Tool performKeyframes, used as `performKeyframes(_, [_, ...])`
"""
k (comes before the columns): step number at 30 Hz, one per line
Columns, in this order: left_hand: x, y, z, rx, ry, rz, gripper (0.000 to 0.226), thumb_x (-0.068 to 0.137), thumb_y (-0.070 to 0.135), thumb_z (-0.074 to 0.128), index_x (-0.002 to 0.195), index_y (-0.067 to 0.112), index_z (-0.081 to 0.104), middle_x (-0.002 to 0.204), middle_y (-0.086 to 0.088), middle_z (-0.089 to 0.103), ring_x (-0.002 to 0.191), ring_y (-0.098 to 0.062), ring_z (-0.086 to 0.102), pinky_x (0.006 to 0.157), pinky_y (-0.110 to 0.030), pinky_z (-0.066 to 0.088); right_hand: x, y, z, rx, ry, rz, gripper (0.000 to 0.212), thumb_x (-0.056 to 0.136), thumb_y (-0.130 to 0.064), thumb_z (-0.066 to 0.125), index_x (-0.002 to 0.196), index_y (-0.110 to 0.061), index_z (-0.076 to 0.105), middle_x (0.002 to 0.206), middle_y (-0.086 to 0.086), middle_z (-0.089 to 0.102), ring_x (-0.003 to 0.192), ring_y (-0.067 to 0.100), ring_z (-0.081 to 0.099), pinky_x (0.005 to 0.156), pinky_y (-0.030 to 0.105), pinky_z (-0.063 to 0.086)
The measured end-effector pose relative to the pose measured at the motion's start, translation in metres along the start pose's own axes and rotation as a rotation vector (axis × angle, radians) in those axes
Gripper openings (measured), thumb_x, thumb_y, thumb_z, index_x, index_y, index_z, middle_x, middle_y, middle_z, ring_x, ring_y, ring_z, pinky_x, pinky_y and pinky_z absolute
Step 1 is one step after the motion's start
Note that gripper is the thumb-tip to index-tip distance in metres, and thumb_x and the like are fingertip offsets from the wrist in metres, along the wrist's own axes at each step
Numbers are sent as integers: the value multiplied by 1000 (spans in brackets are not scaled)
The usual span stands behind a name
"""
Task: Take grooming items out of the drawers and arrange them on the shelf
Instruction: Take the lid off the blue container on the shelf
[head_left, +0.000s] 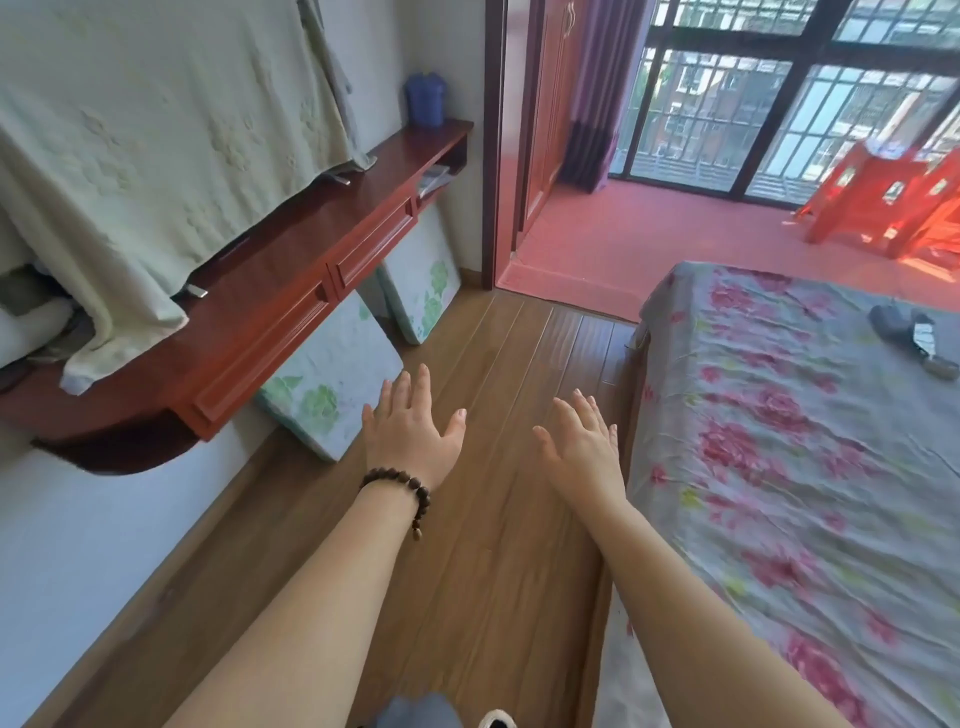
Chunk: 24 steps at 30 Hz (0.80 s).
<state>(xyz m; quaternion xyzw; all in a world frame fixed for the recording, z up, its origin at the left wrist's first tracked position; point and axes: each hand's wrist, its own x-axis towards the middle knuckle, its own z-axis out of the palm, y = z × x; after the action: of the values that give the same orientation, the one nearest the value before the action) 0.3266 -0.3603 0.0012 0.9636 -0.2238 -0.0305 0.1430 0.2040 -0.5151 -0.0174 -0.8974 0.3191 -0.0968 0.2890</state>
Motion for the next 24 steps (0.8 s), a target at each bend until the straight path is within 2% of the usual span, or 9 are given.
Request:
performKeyframes(9, [153,36,31,-38,-8,12,74,92,56,36,152,22,9,160,-6,13,148,-24,6,117,-50,8,159,14,7,-10,10,3,53,97,-42,43,145,-23,34,159,1,15,148,16,2,119,44,-2])
performKeyframes(14, [274,48,41,-95,21,24,71,93,52,39,151,22,12,159,-5,15,147,-23,6,117,-51,8,287,7,19,-39,7,-18,53,97,-42,43,145,-22,34,159,2,15,148,16,2,120,46,0])
performKeyframes(24, [519,76,15,-87,58,6,72,93,51,40,151,20,12,159,-8,16,147,-25,8,117,-51,10,543,-39,8,-6,28,-40,49,96,-35,46,142,-18,37,159,4,15,148,19,4,120,46,2])
